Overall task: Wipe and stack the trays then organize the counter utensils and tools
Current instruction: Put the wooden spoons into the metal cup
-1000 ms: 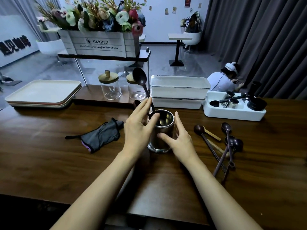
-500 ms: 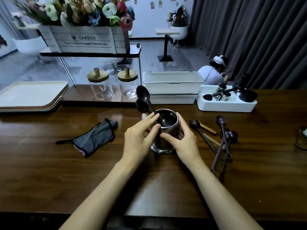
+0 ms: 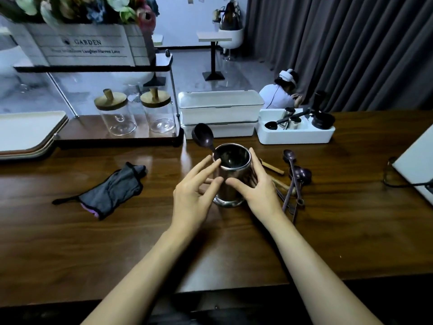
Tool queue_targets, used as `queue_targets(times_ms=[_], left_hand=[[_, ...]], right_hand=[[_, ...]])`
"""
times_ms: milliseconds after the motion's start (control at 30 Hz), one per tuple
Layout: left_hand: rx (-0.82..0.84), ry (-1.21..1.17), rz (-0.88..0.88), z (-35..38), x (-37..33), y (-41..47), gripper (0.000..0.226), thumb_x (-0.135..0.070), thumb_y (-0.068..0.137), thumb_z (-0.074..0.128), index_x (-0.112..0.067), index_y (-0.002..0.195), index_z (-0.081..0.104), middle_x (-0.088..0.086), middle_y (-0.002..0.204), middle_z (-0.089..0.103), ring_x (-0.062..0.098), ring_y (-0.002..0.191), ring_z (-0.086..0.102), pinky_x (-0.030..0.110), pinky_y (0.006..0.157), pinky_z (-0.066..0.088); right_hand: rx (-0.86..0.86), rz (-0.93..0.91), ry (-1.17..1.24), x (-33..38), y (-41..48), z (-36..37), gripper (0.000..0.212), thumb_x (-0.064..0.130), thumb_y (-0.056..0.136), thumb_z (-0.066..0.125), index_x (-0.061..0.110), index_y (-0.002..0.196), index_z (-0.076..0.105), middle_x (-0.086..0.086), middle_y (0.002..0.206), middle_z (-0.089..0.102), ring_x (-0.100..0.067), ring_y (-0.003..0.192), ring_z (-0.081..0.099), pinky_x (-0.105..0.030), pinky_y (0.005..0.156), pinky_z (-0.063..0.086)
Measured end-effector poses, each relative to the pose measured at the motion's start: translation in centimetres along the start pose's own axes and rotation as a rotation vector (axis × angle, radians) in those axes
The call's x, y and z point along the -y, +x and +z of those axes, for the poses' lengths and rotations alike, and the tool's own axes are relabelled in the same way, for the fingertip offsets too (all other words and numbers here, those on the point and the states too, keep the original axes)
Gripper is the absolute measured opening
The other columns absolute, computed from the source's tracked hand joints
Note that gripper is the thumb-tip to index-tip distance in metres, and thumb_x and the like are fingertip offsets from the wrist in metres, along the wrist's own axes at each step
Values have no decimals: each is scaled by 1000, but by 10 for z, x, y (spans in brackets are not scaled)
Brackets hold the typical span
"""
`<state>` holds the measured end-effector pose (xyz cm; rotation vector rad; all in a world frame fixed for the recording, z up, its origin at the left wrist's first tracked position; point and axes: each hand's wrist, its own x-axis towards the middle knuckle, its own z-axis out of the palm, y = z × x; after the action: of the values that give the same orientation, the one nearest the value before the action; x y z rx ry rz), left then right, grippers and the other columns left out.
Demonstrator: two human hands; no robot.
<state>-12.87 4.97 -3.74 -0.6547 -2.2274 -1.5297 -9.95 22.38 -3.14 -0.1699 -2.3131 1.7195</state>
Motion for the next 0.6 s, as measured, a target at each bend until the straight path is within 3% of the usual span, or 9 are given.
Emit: queue_targets(times_ms=[100, 133, 267, 367, 467, 600], left_hand=[[-24, -15, -43, 5, -1, -4, 50, -27, 92, 75, -33, 140, 61, -12, 146, 57, 8, 97, 71, 29, 79, 61], [-35, -10, -56, 6, -2, -5, 55, -30, 91, 75, -36, 142, 58, -12, 145, 58, 10, 101, 71, 34, 82, 62], [-77, 72, -121, 15, 0, -10, 75, -43, 86, 78, -44, 152, 42, -15, 141, 61, 5, 120, 63, 40, 97, 56], [-62, -18, -254, 25, -1, -19, 86, -49, 80, 78, -48, 154, 34, -26, 127, 62, -3, 122, 60, 42, 105, 52], [-29, -24, -315, 32, 2, -22, 92, -39, 80, 83, -55, 152, 29, -36, 128, 54, -6, 127, 55, 40, 111, 48], [0, -47, -334, 35, 4, -19, 97, -28, 80, 86, -52, 154, 28, -29, 136, 53, -12, 125, 53, 32, 110, 47]], right_hand=[[85, 13, -22, 3, -3, -15, 93, 27, 85, 79, 30, 159, 23, 14, 154, 39, 14, 132, 39, -5, 105, 33], [104, 26, -27, 2, -4, -21, 88, 24, 87, 77, 29, 158, 26, 14, 152, 39, 16, 128, 41, -3, 102, 34], [18, 46, -229, -12, -3, -49, 55, 25, 96, 65, 32, 148, 48, 8, 152, 47, -10, 141, 40, -32, 118, 32], [-55, 69, -283, -18, 1, -64, 44, 22, 99, 60, 30, 142, 56, 6, 144, 57, -15, 137, 48, -35, 118, 34], [-95, 63, -369, -21, 5, -69, 39, 18, 100, 58, 31, 136, 62, 4, 136, 63, -19, 126, 59, -36, 110, 46], [-94, 68, -545, -23, 11, -66, 35, 18, 100, 58, 33, 131, 66, -4, 133, 66, -27, 109, 67, -43, 99, 53]])
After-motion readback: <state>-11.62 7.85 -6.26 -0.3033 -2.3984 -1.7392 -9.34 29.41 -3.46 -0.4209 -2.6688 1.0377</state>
